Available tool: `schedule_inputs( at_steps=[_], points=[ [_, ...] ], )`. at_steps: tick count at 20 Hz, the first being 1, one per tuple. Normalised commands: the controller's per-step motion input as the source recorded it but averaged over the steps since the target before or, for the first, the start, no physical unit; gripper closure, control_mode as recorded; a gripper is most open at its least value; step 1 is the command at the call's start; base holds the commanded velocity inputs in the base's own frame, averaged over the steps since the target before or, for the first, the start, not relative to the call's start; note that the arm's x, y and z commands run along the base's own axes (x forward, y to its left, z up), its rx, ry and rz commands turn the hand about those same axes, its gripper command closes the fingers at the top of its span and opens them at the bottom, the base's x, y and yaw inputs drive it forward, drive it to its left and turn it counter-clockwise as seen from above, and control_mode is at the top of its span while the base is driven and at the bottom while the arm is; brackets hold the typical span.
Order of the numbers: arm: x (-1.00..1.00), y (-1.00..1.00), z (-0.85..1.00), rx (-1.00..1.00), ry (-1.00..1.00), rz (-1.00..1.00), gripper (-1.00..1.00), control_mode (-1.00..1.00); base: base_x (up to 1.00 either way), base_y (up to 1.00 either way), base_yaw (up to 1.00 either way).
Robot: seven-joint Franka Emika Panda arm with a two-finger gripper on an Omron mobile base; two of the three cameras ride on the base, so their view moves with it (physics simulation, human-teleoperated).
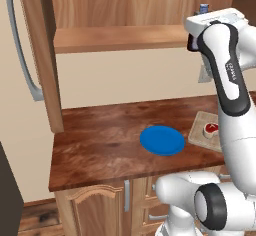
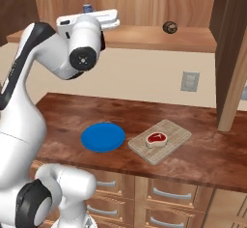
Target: Pick the steak from the plate and place it on the cutting board. Then pick the condiment bottle from the cabinet and place it next to the cutting board.
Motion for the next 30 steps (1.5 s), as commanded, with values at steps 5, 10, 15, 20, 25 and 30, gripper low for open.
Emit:
schedule_inputs(
  at_steps=[5,10,15,20,25,30],
  points=[
    [-0.41,0.00,0.00,0.00,0.00,0.00,1.00,-1.00,0.00,0.00,0.00],
    [-0.36,0.00,-0.02,-0.01,0.00,0.00,1.00,-1.00,0.00,0.00,0.00],
    [-0.30,0.00,-0.14,-0.04,0.00,0.01,1.00,-1.00,0.00,0.00,0.00],
    [-0.22,0.00,-0.40,-0.06,0.00,0.01,1.00,-1.00,0.00,0.00,0.00],
    [-0.13,0.00,-0.49,-0.05,0.00,0.01,1.00,-1.00,0.00,0.00,0.00],
    [-0.05,0.00,-0.45,-0.01,0.00,0.00,1.00,-1.00,0.00,0.00,0.00]
  ],
)
